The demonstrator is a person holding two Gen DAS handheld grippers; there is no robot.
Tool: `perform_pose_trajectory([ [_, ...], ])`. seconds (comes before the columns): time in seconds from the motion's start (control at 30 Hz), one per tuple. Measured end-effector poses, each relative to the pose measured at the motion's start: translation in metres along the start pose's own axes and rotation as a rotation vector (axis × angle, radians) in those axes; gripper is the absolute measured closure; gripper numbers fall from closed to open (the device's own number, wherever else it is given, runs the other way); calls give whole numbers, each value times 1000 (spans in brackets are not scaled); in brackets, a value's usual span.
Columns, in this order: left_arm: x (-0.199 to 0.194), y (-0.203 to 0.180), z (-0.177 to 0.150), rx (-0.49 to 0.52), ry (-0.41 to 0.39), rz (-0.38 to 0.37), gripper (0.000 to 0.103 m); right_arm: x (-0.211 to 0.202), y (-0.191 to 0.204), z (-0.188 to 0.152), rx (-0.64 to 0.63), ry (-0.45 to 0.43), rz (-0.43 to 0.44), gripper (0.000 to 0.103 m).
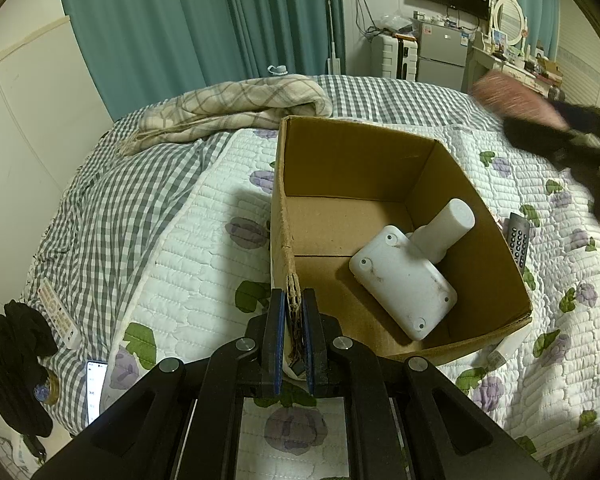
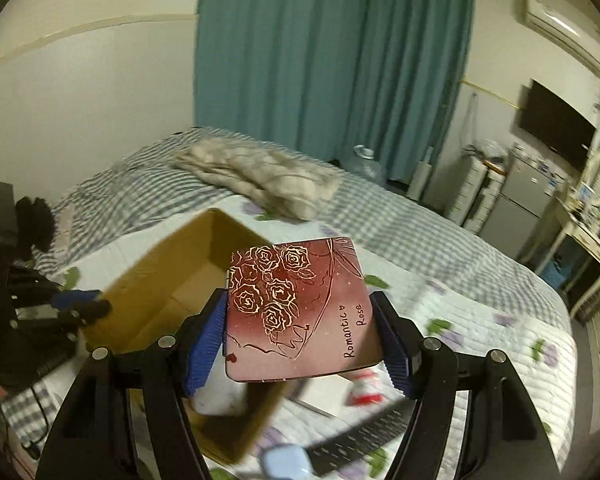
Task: Organize rigid objects
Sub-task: 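Carry the pink card case into the box and release it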
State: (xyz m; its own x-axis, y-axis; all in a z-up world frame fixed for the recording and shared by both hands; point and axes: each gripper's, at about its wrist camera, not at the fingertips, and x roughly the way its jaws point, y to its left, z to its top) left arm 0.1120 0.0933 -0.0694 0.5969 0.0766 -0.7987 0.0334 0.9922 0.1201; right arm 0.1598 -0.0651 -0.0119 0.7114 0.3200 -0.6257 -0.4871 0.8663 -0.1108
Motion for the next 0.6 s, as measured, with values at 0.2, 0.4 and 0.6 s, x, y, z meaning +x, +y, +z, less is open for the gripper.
perform_pose_trajectory([
  [0.2, 0, 0, 0, -3, 1, -2, 95, 42, 32, -9, -37, 63, 73, 33],
  [0.4, 1, -1, 1, -7, 0, -3, 95, 74, 50, -23, -60, 131, 93, 33],
  [0.6, 0, -1, 1, -5, 2, -1, 95, 97, 59, -35, -73, 199, 120, 33],
])
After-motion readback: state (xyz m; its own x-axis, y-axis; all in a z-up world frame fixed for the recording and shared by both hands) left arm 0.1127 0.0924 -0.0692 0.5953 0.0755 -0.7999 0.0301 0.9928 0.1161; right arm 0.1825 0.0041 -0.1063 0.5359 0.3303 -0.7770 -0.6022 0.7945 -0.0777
